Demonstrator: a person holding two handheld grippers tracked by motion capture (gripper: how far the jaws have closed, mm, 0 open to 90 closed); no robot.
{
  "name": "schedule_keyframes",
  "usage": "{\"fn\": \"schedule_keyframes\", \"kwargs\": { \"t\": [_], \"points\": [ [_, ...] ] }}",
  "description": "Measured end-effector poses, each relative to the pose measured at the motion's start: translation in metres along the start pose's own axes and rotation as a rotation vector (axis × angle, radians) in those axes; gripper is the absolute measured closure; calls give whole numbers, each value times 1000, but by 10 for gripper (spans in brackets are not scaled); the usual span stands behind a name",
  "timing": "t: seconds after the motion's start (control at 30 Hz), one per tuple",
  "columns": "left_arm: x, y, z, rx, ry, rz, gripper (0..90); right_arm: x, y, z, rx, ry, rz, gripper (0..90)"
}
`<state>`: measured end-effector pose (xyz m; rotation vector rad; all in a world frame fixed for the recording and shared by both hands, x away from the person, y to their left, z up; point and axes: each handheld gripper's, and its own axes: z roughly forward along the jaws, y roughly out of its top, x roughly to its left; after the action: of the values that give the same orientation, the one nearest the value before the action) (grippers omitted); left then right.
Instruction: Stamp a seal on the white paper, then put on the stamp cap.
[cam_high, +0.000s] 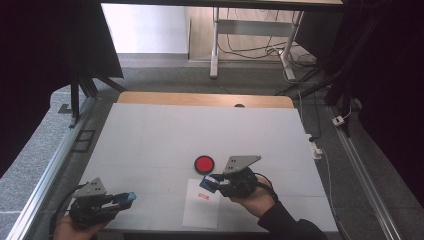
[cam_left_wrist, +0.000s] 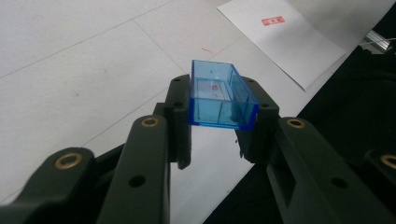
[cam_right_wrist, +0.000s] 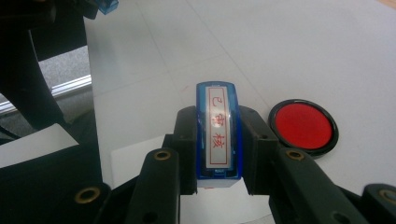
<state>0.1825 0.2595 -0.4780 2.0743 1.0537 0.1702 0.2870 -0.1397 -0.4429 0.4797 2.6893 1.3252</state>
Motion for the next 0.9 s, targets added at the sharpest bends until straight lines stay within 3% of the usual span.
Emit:
{"fn": "schedule_keyframes", "kwargs": {
  "t": [0.37,0.9],
  "points": [
    [0,0,0,1,-2,-4,676,-2,2,-12,-48,-13,6,711],
    [0,1,-2,-29,-12,2,676,0,5,-18,-72,-14,-4,711]
  ]
}}
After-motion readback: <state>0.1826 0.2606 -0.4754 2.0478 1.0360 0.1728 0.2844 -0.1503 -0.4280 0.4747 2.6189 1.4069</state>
